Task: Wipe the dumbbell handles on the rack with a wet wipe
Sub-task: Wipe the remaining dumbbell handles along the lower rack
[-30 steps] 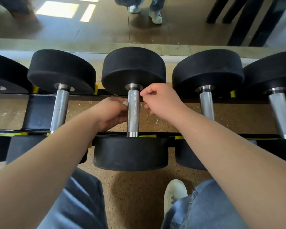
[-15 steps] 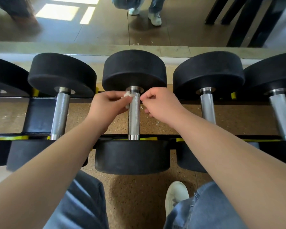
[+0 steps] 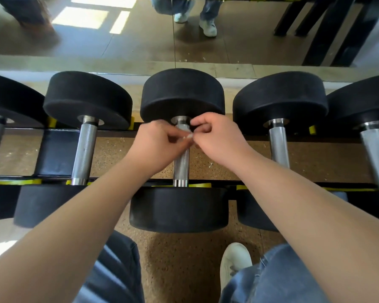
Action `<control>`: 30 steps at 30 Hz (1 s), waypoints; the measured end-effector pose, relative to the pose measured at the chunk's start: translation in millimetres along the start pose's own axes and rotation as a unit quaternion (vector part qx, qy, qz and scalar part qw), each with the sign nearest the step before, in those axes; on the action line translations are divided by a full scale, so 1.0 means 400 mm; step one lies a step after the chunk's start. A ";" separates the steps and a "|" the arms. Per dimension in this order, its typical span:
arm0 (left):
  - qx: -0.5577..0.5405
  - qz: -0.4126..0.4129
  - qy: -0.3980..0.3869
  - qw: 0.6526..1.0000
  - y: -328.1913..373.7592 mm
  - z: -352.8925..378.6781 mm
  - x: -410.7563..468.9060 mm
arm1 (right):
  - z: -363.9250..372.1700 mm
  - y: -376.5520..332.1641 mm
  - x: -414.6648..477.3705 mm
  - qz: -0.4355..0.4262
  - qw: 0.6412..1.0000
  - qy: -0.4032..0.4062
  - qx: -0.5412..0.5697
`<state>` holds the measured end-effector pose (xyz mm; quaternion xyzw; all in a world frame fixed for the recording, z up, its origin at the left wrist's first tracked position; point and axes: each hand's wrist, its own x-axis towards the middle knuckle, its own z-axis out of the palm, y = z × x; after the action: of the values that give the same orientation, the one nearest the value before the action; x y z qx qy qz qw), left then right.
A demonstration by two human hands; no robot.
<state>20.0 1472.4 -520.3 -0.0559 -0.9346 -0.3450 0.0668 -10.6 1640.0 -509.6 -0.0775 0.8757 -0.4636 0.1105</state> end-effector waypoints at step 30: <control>-0.403 -0.272 -0.070 0.871 -0.073 0.024 -0.027 | 0.077 -0.015 0.033 0.238 0.916 -0.007 0.323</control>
<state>25.5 1455.7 -548.0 0.1546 -0.6948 -0.6914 -0.1235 -15.2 1609.1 -523.2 0.1698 0.6699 -0.6808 0.2429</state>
